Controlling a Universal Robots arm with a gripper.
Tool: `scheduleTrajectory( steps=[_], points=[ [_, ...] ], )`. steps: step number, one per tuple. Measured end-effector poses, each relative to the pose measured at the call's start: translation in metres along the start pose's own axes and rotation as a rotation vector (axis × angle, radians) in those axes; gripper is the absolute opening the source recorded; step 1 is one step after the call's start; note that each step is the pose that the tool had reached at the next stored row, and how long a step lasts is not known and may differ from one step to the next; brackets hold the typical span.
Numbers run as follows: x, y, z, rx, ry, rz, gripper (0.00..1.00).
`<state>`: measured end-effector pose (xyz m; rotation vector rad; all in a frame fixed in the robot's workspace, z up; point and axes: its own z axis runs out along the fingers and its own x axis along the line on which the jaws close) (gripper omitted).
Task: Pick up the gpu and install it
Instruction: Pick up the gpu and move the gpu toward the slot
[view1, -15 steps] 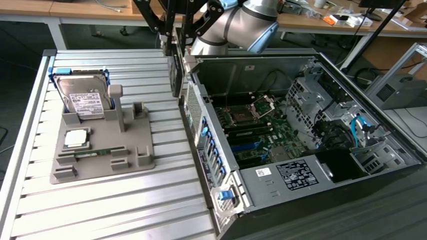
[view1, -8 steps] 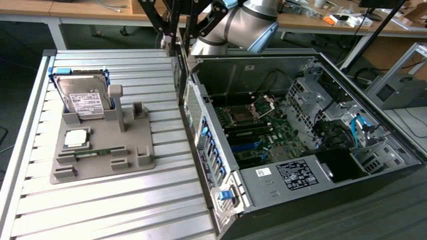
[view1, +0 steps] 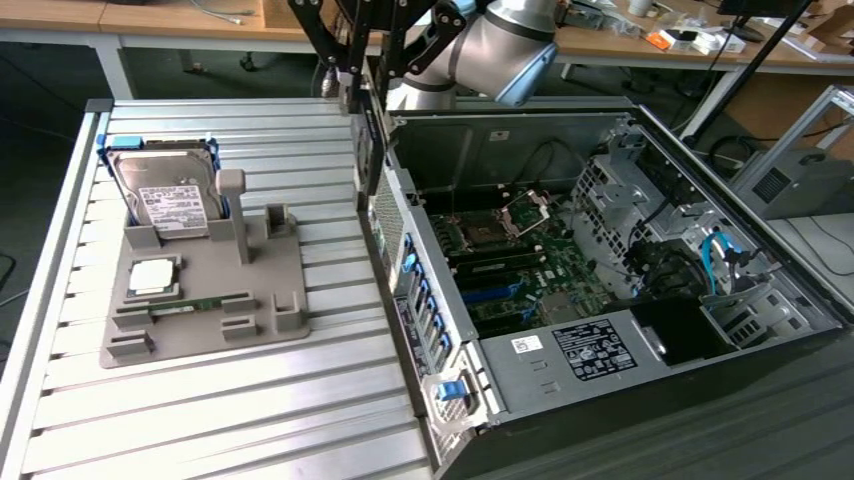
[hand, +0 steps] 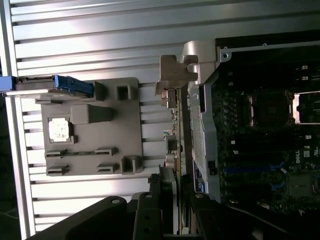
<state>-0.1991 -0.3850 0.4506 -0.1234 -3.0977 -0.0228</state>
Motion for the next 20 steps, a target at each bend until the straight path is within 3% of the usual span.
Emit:
scheduleTrajectory(
  steps=[20],
  points=[
    [-0.023, 0.0018, -0.0004, 0.0096, -0.0007, 0.000, 0.27]
  ],
)
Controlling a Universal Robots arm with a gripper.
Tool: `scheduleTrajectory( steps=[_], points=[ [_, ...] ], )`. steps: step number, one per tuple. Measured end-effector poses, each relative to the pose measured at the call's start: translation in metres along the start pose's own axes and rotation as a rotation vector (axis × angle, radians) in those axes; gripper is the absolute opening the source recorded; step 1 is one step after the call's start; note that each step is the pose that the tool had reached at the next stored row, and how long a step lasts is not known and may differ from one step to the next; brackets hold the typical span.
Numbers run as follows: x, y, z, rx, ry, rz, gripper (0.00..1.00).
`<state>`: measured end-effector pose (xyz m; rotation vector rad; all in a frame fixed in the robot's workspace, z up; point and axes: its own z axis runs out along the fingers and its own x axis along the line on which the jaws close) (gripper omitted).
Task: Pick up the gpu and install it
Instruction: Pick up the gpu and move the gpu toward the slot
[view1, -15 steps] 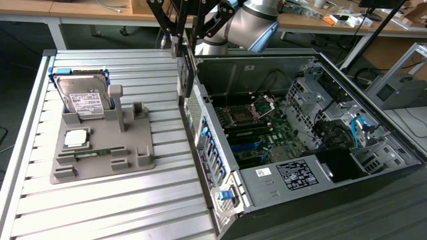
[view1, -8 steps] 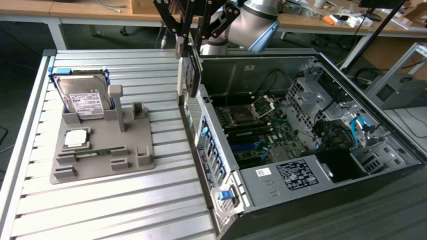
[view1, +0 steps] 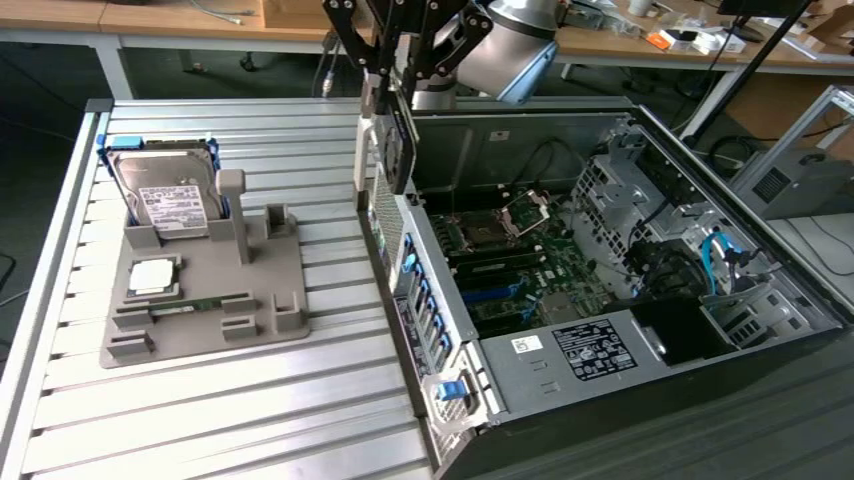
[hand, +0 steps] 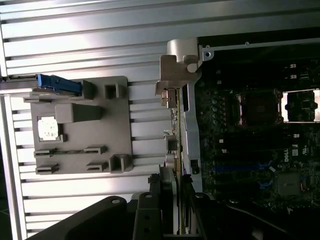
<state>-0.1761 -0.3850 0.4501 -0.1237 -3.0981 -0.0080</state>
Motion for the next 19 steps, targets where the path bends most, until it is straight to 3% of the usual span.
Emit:
scheduleTrajectory(
  steps=[19],
  points=[
    [-0.021, 0.0017, -0.0004, 0.0059, -0.0005, 0.000, 0.27]
  ],
)
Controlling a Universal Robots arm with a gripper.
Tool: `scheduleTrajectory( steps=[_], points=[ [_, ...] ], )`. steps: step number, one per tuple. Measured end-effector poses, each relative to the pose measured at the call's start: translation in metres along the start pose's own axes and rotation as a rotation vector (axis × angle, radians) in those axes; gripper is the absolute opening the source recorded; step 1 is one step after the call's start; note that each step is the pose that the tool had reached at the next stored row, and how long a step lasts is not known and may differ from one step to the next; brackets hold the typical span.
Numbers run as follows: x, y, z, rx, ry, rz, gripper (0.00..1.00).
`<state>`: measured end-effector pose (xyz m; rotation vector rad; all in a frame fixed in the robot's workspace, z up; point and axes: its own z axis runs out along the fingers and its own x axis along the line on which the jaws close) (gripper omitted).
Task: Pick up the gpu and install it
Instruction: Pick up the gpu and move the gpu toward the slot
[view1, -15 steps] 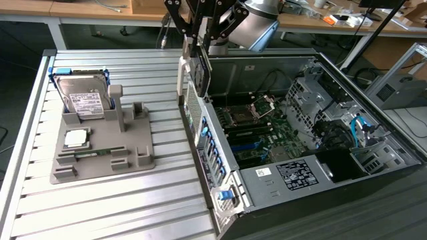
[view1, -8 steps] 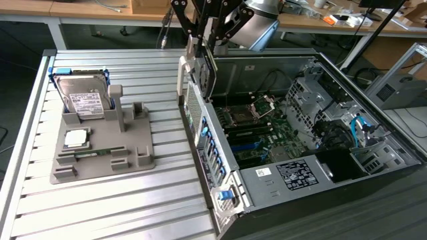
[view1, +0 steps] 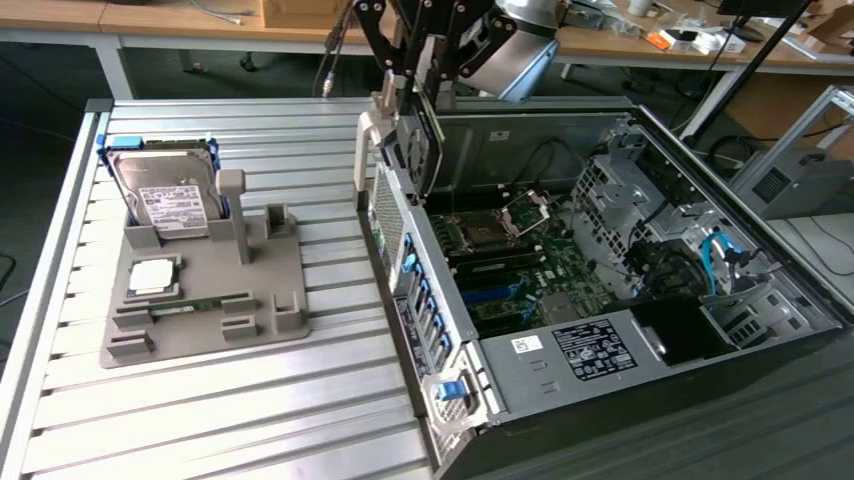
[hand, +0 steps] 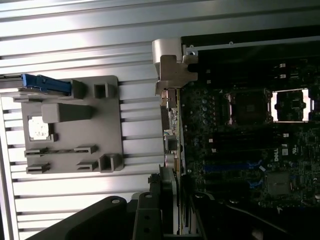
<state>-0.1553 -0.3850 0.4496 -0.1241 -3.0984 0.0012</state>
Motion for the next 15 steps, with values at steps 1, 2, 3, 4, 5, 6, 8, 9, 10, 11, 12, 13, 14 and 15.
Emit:
scheduleTrajectory(
  steps=[1, 2, 3, 4, 5, 6, 8, 9, 10, 11, 12, 13, 14, 15],
  points=[
    [-0.001, 0.0001, 0.0000, 0.0003, -0.0001, 0.000, 0.27],
    [-0.003, 0.0002, 0.0000, 0.0006, 0.0000, 0.000, 0.27],
    [-0.004, 0.0003, 0.0000, 0.0009, -0.0001, 0.000, 0.27],
    [-0.005, 0.0004, 0.0000, 0.0012, -0.0001, 0.000, 0.27],
    [-0.007, 0.0005, 0.0001, 0.0016, -0.0001, 0.000, 0.27],
    [-0.008, 0.0007, 0.0001, 0.0021, -0.0002, 0.000, 0.27],
    [-0.012, 0.0010, 0.0004, 0.0033, -0.0002, 0.000, 0.27],
    [-0.015, 0.0012, 0.0005, 0.0040, -0.0003, 0.000, 0.27],
    [-0.017, 0.0013, 0.0007, 0.0045, -0.0004, 0.000, 0.27],
    [-0.019, 0.0015, 0.0008, 0.0051, -0.0004, 0.000, 0.27],
    [-0.020, 0.0016, 0.0009, 0.0056, -0.0005, 0.000, 0.27],
    [-0.022, 0.0018, 0.0010, 0.0060, -0.0006, 0.000, 0.27],
    [-0.024, 0.0019, 0.0011, 0.0066, -0.0005, 0.000, 0.27],
    [-0.025, 0.0020, 0.0011, 0.0070, -0.0005, 0.000, 0.27]
  ],
)
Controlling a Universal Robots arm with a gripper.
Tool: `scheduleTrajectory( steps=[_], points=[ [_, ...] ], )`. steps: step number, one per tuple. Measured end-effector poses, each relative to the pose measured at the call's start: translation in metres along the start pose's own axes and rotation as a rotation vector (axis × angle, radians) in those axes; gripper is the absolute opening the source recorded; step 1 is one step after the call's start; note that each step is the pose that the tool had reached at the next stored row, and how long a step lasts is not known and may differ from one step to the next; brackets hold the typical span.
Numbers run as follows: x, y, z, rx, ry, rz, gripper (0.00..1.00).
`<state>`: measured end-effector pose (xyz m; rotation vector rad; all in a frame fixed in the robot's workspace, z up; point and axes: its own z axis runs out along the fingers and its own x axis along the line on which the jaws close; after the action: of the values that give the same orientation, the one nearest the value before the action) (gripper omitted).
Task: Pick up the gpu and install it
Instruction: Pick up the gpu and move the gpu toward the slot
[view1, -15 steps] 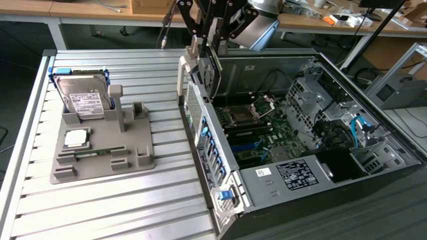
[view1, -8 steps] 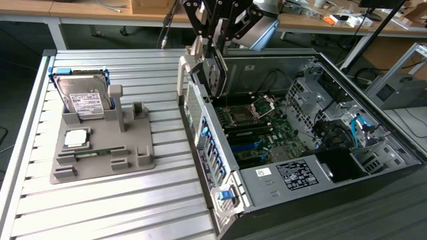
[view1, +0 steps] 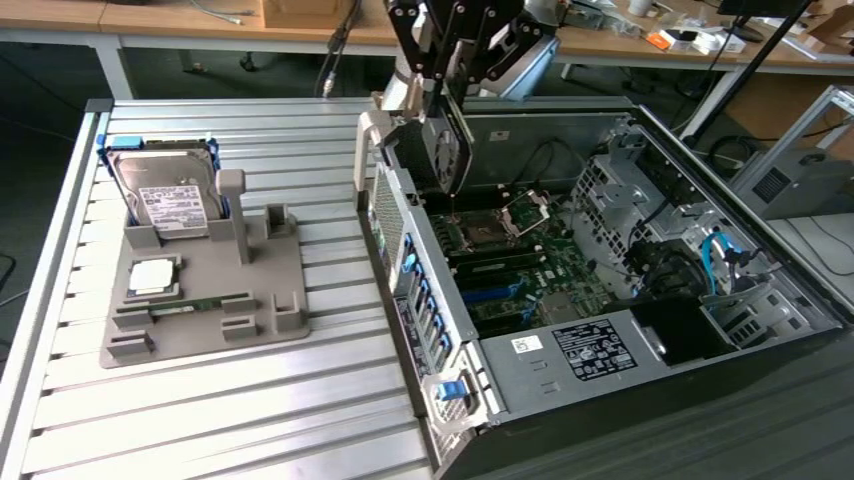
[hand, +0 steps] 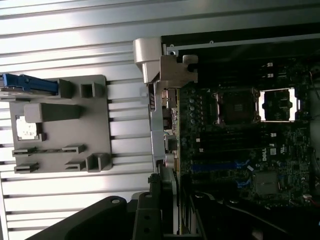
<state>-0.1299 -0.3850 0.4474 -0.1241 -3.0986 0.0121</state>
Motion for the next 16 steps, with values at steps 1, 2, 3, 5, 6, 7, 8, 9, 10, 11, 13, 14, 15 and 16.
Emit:
scheduleTrajectory(
  steps=[1, 2, 3, 5, 6, 7, 8, 9, 10, 11, 13, 14, 15, 16],
  points=[
    [-0.001, 0.0001, 0.0001, 0.0002, -0.0001, 0.000, 0.27],
    [-0.003, 0.0002, 0.0002, 0.0006, -0.0001, 0.000, 0.27],
    [-0.004, 0.0004, 0.0003, 0.0010, -0.0001, 0.000, 0.27],
    [-0.007, 0.0006, 0.0004, 0.0015, -0.0001, 0.000, 0.27],
    [-0.008, 0.0007, 0.0005, 0.0018, -0.0001, 0.000, 0.27],
    [-0.010, 0.0008, 0.0006, 0.0021, -0.0002, 0.000, 0.27],
    [-0.011, 0.0009, 0.0006, 0.0025, -0.0003, 0.000, 0.27],
    [-0.013, 0.0010, 0.0007, 0.0029, -0.0003, 0.000, 0.27],
    [-0.014, 0.0012, 0.0007, 0.0034, -0.0003, 0.000, 0.27],
    [-0.016, 0.0013, 0.0008, 0.0037, -0.0003, 0.000, 0.27],
    [-0.019, 0.0015, 0.0009, 0.0045, -0.0004, 0.000, 0.27],
    [-0.021, 0.0017, 0.0010, 0.0050, -0.0004, 0.000, 0.27],
    [-0.023, 0.0019, 0.0011, 0.0054, -0.0005, 0.000, 0.27],
    [-0.025, 0.0020, 0.0012, 0.0058, -0.0005, 0.000, 0.27]
  ],
)
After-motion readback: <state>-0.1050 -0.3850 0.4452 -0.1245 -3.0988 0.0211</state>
